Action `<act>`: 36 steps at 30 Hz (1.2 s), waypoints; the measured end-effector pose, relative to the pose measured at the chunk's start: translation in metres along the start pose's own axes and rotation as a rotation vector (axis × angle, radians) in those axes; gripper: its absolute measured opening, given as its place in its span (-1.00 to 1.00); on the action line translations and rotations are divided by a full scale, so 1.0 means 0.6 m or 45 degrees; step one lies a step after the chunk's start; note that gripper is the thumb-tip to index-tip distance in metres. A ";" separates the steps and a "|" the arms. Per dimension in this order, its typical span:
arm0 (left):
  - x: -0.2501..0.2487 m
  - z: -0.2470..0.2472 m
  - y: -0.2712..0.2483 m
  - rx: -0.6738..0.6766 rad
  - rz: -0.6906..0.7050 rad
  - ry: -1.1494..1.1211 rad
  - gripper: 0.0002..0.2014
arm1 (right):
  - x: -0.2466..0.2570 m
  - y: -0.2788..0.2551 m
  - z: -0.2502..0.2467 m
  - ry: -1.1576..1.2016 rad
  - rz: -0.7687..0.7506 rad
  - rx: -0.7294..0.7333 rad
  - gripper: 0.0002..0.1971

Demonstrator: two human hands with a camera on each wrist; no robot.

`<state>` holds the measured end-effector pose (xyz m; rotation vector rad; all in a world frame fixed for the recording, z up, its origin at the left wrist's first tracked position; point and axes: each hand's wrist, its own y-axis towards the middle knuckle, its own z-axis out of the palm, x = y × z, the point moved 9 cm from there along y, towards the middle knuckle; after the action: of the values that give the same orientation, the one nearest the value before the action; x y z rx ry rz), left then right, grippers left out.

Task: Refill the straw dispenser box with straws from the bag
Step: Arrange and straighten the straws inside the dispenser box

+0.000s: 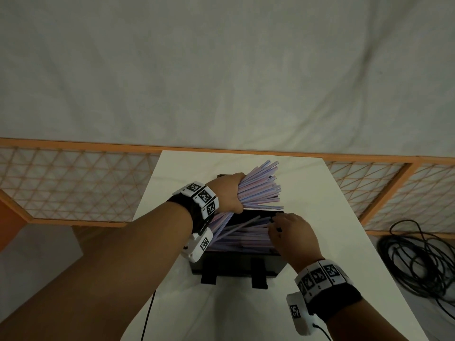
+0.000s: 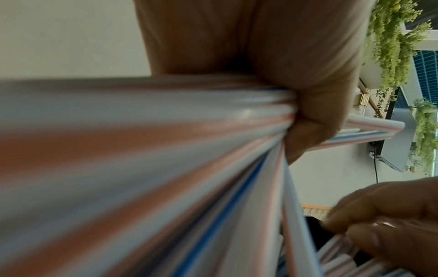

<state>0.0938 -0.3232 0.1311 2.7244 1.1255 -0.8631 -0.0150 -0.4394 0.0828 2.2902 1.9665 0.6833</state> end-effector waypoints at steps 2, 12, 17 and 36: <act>-0.001 0.003 0.000 0.005 -0.002 -0.005 -0.35 | 0.001 -0.006 0.004 -0.079 -0.054 0.035 -0.66; -0.014 -0.016 -0.005 -0.078 0.016 -0.011 -0.46 | 0.067 0.009 -0.031 -0.109 -0.134 0.176 -0.70; -0.019 -0.022 -0.007 -0.075 0.037 -0.005 -0.47 | 0.139 -0.047 0.055 -0.129 -0.337 0.950 -0.56; -0.037 0.024 -0.004 0.114 0.075 0.213 -0.58 | 0.067 -0.042 0.149 -0.145 0.131 1.431 -0.33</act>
<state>0.0729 -0.3392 0.1310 2.9342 1.0507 -0.7062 -0.0030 -0.3743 0.0062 2.7976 2.5372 -0.7856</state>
